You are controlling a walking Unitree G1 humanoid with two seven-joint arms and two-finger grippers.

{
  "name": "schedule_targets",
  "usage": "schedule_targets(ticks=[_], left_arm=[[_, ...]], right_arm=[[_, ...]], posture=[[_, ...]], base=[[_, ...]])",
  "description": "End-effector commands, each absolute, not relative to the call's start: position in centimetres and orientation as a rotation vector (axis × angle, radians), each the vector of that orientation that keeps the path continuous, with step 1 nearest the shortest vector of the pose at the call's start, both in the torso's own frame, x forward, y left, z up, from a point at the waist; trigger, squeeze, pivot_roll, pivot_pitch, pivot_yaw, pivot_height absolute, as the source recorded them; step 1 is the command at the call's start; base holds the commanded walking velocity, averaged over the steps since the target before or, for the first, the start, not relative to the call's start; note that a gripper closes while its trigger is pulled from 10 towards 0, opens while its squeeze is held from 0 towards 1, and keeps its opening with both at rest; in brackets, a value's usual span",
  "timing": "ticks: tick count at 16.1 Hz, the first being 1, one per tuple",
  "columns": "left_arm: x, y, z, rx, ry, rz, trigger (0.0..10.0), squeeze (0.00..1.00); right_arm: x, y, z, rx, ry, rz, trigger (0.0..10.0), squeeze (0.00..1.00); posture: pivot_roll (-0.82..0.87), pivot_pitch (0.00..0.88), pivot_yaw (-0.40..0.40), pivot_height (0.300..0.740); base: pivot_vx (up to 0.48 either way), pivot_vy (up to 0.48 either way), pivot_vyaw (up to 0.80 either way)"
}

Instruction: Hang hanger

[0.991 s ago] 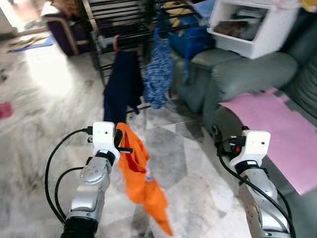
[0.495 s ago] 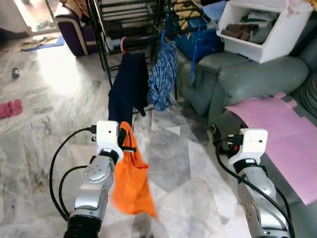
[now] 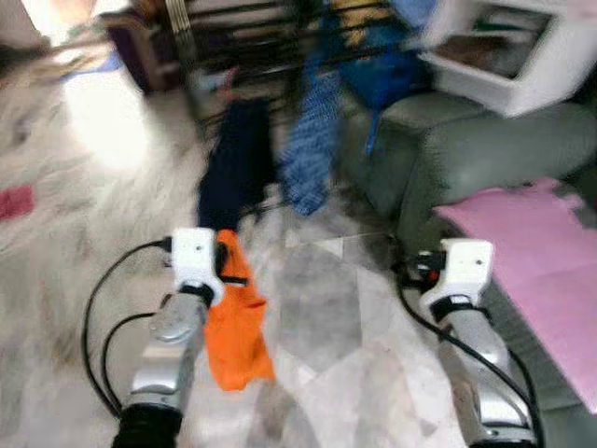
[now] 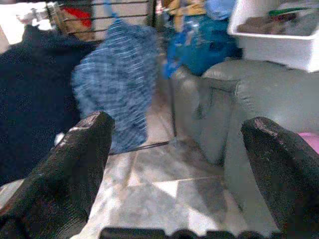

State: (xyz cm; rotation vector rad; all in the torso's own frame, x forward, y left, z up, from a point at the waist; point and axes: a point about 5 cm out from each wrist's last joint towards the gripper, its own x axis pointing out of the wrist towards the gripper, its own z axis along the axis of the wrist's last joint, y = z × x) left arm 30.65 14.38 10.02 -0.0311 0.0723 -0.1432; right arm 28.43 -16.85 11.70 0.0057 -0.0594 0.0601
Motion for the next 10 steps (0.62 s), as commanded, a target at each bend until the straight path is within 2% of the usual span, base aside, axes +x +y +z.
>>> schedule_targets(ticks=[1, 10], left_arm=[[30.84, 13.28, 10.54, -0.041, 0.050, -0.184, 10.0, 0.00], [30.96, 12.91, 10.45, -0.062, 0.055, -0.197, 10.0, 0.00]], right_arm=[[28.40, -17.65, 11.64, -0.007, -0.057, 0.037, 10.0, 0.00], [28.57, -17.60, 11.64, -0.017, -0.060, 0.048, 10.0, 0.00]], posture=[[-0.06, 0.072, 0.009, 0.740], [-0.06, 0.068, 0.005, 0.740]], base=[[0.472, 0.000, 0.00], [0.453, 0.000, 0.00]])
